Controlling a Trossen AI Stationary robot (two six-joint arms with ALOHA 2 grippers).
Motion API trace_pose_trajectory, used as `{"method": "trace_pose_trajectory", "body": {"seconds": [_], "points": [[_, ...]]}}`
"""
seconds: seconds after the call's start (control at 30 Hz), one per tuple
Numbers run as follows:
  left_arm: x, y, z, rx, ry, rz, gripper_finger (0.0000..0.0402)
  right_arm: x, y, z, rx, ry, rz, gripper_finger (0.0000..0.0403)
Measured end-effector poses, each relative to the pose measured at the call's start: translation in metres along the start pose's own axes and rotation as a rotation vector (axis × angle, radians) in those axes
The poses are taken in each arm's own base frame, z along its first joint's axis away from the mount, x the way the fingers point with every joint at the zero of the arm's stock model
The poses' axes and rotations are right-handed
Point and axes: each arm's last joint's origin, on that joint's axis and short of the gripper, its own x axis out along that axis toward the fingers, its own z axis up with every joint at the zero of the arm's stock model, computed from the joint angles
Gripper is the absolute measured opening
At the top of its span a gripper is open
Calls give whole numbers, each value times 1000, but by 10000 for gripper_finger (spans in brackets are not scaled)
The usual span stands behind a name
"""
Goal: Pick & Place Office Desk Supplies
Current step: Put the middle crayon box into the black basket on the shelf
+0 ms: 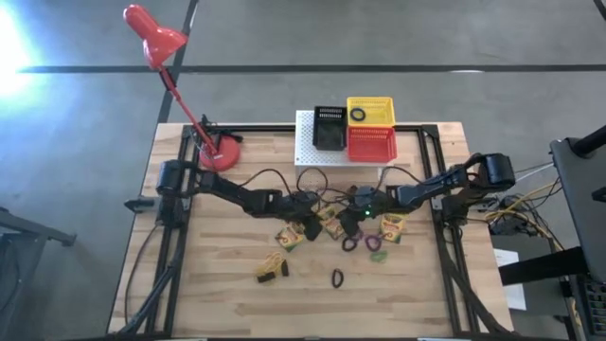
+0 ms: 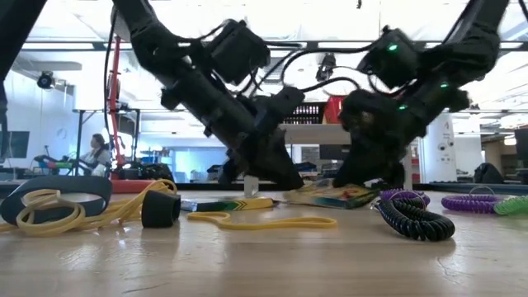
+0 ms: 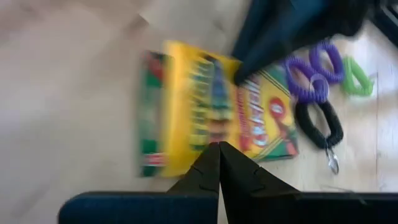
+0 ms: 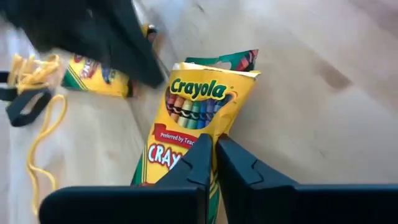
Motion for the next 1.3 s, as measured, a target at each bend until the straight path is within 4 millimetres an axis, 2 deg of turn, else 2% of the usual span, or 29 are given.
{"method": "trace_pose_trajectory", "body": {"seconds": [0.17,0.27,0.4,0.7,0.83,1.07,1.2,1.3], "points": [[-22,-6,4,61,40,31,6,-21,-2,-8,-11,-212,-2,12],[-25,-9,6,98,1,42,7,-36,1,-15,-33,-358,59,12],[-25,-18,15,134,-102,-34,21,-53,5,-25,-81,-520,80,12],[-29,-26,39,141,-317,-152,99,-83,19,-46,-209,-719,-50,12],[-31,-27,48,159,-406,-171,143,-96,25,-48,-293,-783,-115,12],[-32,-31,58,139,-573,-245,195,-103,39,-38,-378,-827,-141,13],[-30,-33,60,150,-608,-262,195,-102,46,-34,-423,-828,-158,13],[-30,-33,61,155,-611,-262,177,-99,51,-31,-442,-825,-163,13]]}}
